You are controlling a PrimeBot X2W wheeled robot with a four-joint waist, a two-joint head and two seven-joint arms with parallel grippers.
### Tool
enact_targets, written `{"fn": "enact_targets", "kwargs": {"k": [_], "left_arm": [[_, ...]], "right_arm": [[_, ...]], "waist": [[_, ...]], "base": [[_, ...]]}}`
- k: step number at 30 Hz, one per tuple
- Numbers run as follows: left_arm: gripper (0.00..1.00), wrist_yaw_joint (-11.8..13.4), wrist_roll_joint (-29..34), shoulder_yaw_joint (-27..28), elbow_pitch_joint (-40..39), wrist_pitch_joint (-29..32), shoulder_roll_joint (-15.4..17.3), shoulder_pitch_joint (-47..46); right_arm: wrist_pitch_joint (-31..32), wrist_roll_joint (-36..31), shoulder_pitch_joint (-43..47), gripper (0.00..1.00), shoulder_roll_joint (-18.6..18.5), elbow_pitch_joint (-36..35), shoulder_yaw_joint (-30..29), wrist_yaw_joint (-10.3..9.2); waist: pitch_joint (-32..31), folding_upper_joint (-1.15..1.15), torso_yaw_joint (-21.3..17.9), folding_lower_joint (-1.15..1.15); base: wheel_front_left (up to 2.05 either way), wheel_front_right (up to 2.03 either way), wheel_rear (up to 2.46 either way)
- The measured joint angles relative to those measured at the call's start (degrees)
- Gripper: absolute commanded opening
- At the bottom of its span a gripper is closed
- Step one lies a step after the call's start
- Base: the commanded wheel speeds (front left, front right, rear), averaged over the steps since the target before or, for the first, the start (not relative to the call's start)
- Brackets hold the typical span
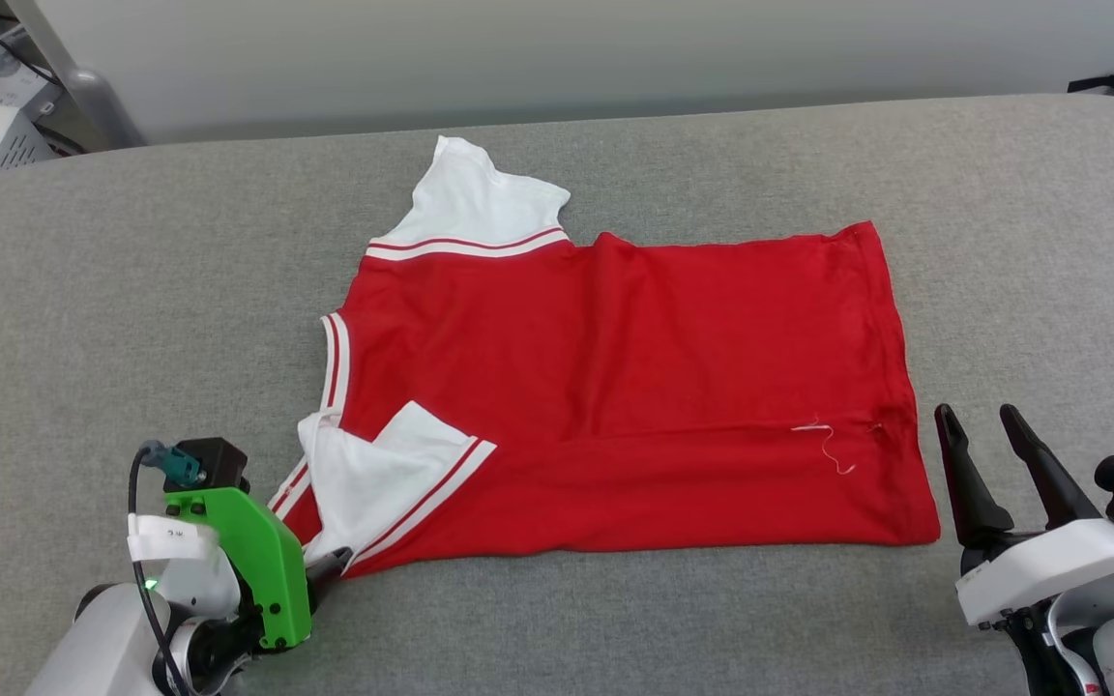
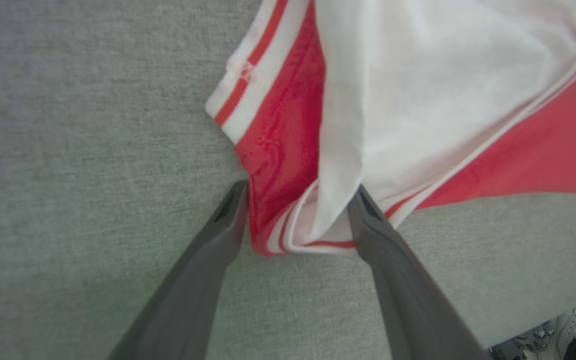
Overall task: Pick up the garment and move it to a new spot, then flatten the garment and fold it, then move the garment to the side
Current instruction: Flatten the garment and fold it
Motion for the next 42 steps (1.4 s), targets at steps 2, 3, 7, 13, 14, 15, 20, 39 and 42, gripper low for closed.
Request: {"fn": "enact_targets", "kwargs": {"k": [2, 3, 7, 13, 14, 15, 20, 39, 42], "left_arm": [[0.39, -0.40, -0.09, -0.36, 0.96, 0.75, -0.11, -1.10], [0.03, -0.65, -0.11, -0.38, 1.32, 0.75, -0.19, -1.47], [0.00, -2.08, -1.97, -0.33, 3.32, 0.74, -1.59, -2.30], [0.00, -3.35, -2.20, -0.77, 3.98, -1.89, -2.01, -2.18], [0.00, -3.47, -2.11, -0.94, 3.65, -2.32, -2.02, -1.83], [0.00, -3.48, -1.76, -1.27, 3.15, -2.58, -1.96, -1.48], [0.00, -3.45, 0.11, -2.65, -1.32, -3.57, -2.13, 0.58], [0.00, -2.94, 1.15, -3.34, -6.72, -5.17, -2.50, -0.13], [0.00, -2.96, 1.13, -3.49, -6.30, -5.61, -2.72, -0.12]], "right_arm": [[0.93, 0.65, -0.13, 1.00, -0.23, 0.45, -0.11, 0.00], [1.46, 0.99, -0.13, 1.00, -0.33, 0.70, -0.22, 0.00], [5.03, 2.37, -0.07, 1.00, -1.40, 2.41, -1.11, 0.00], [13.18, 3.76, 0.24, 1.00, -4.24, 3.82, -1.85, -0.01], [15.30, 4.45, 0.35, 1.00, -4.67, 3.93, -1.77, 0.00], [17.63, 5.05, 0.38, 1.00, -5.13, 4.04, -1.51, 0.00], [29.99, 6.67, 0.40, 1.00, -6.75, 3.92, -0.07, -0.01], [44.06, 8.31, -9.26, 0.00, -4.42, 14.29, 5.55, -0.51], [44.77, 10.49, -9.87, 0.00, -4.10, 15.16, 5.64, -0.49]], "waist": [[0.48, 0.00, -0.39, 0.00], [0.60, 0.00, -0.55, 0.00], [0.56, 0.00, -0.97, 0.00], [-1.18, 0.00, -0.73, 0.00], [-1.59, 0.00, -0.65, 0.00], [-2.00, 0.00, -0.55, 0.00], [-3.65, 0.00, 0.83, 0.00], [0.60, 0.00, 3.58, 0.00], [0.50, 0.00, 3.58, 0.00]], "base": [[0.00, 0.00, 0.00], [0.00, 0.00, 0.00], [0.00, 0.00, 0.00], [0.00, 0.00, 0.00], [0.00, 0.00, 0.00], [0.00, 0.00, 0.00], [0.00, 0.00, 0.00], [0.00, 0.00, 0.00], [0.00, 0.00, 0.00]]}}
